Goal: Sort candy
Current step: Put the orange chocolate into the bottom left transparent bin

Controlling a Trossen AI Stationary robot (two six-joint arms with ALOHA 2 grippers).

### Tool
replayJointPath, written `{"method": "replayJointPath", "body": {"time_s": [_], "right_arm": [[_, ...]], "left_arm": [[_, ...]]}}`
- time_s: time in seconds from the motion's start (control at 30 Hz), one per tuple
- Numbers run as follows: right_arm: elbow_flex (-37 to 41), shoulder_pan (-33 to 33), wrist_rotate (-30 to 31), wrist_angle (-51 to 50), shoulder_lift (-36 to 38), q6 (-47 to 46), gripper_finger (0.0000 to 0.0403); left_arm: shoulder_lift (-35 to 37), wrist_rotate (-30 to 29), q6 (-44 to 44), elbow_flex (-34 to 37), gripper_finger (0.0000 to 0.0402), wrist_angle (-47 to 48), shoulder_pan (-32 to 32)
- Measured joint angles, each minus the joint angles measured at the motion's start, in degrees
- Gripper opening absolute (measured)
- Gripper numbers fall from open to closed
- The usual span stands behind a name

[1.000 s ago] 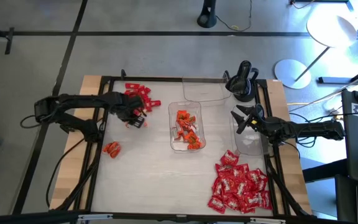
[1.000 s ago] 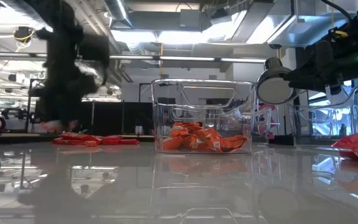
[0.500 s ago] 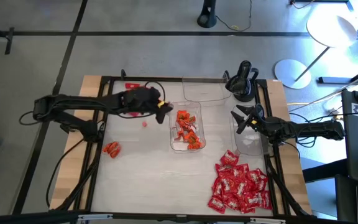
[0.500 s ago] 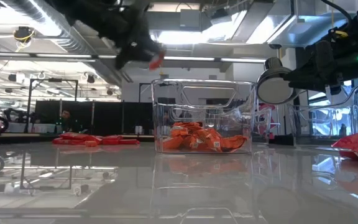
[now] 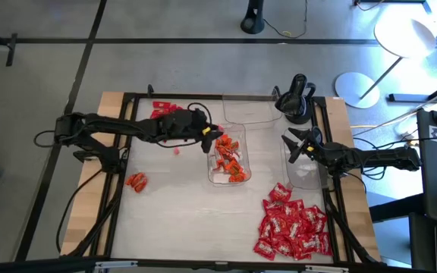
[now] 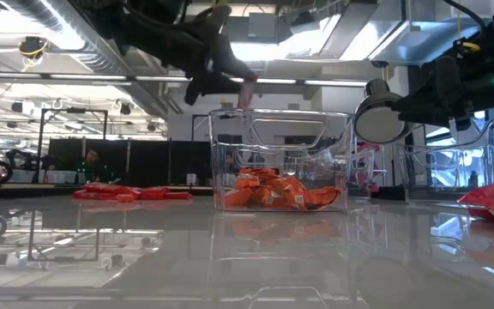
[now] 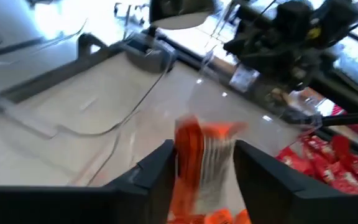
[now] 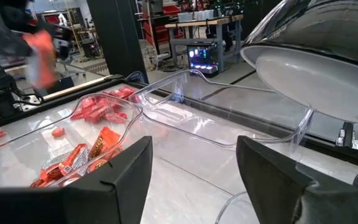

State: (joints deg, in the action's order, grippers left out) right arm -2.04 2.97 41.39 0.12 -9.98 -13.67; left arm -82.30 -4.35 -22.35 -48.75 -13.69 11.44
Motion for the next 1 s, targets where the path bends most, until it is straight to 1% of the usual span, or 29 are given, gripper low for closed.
{"method": "replayJointPath", "body": {"time_s": [0.13,0.23,0.33,0.4,0.47,0.63,0.77,0.9,1.0], "right_arm": [[0.0,0.0,-0.1,0.0,0.0,0.0,0.0230],[0.0,0.0,-0.3,0.0,0.0,0.0,0.0230],[0.0,0.0,-0.4,0.0,0.0,0.0,0.0230],[0.0,0.0,-0.4,0.0,0.0,-0.3,0.0230],[0.0,0.0,-0.4,-0.1,0.0,-0.7,0.0230],[0.0,0.0,-0.2,-0.1,0.0,-0.7,0.0230],[0.0,0.0,0.1,-0.1,0.0,-0.7,0.0230],[0.0,0.0,0.1,-0.2,0.0,-0.7,0.0230],[0.0,0.0,0.1,-0.2,0.0,-0.9,0.0230]], "left_arm": [[0.3,2.4,0.2,0.0,0.0218,1.2,0.4],[1.0,4.6,0.6,0.0,0.0248,1.9,0.1],[2.3,6.9,-5.0,0.0,0.0262,7.6,-0.8],[3.4,9.2,-7.7,0.0,0.0264,14.3,-2.0],[4.5,10.2,-10.6,0.0,0.0264,22.1,-4.2],[6.3,10.6,-23.3,0.0,0.0264,44.6,-10.5],[6.3,10.4,-33.0,0.2,0.0264,59.0,-15.6],[6.2,10.5,-40.2,1.9,0.0264,67.8,-19.4],[6.1,10.6,-44.6,3.6,0.0264,70.7,-21.4]]}}
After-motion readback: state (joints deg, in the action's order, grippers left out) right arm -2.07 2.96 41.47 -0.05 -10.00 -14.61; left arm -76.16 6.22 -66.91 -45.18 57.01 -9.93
